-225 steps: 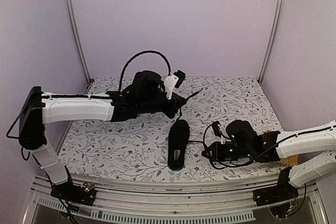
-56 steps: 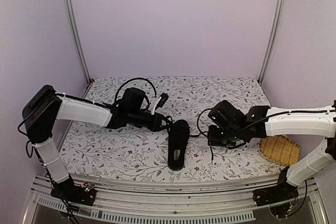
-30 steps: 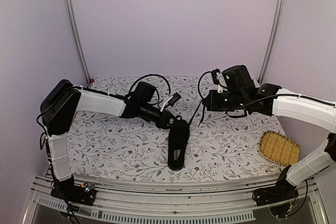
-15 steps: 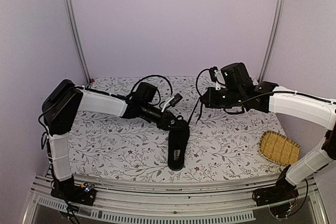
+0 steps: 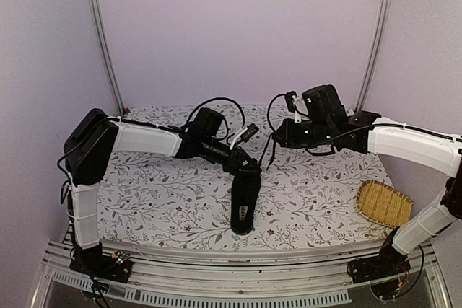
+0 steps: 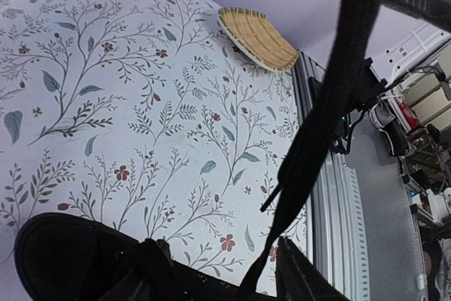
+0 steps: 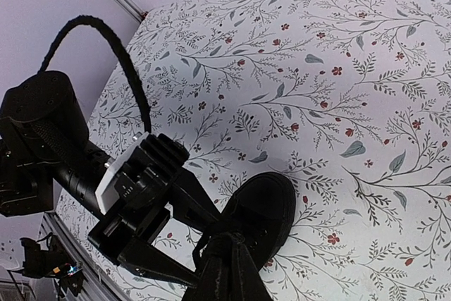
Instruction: Tie the shoes
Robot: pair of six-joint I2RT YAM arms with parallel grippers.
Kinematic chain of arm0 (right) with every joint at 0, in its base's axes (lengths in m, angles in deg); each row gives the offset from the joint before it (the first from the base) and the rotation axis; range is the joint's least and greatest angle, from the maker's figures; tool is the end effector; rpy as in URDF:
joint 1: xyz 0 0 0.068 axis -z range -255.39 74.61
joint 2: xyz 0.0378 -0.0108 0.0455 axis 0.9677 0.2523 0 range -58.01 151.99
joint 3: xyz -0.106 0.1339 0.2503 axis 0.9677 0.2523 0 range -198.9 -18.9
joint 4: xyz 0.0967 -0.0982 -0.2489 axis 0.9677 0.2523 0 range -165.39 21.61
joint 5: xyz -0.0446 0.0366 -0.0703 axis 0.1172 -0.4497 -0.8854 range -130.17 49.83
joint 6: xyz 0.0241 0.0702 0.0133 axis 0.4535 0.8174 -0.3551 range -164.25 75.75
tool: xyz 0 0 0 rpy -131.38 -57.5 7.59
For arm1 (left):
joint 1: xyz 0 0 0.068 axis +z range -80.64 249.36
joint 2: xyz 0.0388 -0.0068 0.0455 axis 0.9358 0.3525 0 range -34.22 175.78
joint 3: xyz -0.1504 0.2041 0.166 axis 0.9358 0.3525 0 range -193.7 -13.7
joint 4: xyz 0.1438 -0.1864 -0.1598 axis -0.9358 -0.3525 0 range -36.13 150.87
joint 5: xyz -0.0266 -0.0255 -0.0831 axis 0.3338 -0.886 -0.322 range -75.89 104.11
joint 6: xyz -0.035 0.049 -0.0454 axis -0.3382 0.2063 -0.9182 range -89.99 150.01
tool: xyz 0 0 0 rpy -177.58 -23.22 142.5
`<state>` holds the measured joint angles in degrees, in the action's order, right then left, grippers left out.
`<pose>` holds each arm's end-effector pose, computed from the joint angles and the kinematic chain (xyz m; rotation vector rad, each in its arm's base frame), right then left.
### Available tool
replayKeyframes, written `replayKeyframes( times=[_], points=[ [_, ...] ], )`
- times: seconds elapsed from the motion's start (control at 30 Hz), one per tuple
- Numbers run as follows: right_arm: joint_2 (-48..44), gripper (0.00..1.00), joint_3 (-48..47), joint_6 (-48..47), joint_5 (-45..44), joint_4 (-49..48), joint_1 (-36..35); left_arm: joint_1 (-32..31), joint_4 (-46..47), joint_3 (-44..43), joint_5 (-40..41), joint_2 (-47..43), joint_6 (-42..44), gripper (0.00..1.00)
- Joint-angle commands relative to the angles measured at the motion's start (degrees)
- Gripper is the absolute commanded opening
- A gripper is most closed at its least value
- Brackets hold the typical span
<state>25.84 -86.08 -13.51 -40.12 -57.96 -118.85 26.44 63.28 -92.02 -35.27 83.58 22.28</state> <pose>0.2741 0.2598 0.3099 -0.2511 2.2487 0.7250 0.3304 -0.3730 0.1799 1.1795 2.0034 -1.4244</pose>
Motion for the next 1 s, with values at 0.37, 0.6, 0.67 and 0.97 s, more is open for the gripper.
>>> replayKeyframes(
  times=[0.37,0.6,0.67,0.97],
  points=[
    [3.0,0.02,-3.7,-2.3,3.4,-3.3,0.7,-1.2,-3.3,-1.8,2.7,-1.4,3.5,0.14],
    [6.9,0.02,-5.9,-6.2,4.2,-4.3,0.9,-1.3,-2.7,0.5,3.2,-3.4,4.4,0.0],
    [7.9,0.02,-6.4,-6.9,3.9,-4.7,1.1,-1.2,-1.5,2.4,3.6,-4.5,4.4,0.0],
    [15.0,0.02,-9.1,-10.4,8.8,-12.6,1.3,-1.2,3.4,10.4,4.4,-11.8,2.7,0.0]
  ],
)
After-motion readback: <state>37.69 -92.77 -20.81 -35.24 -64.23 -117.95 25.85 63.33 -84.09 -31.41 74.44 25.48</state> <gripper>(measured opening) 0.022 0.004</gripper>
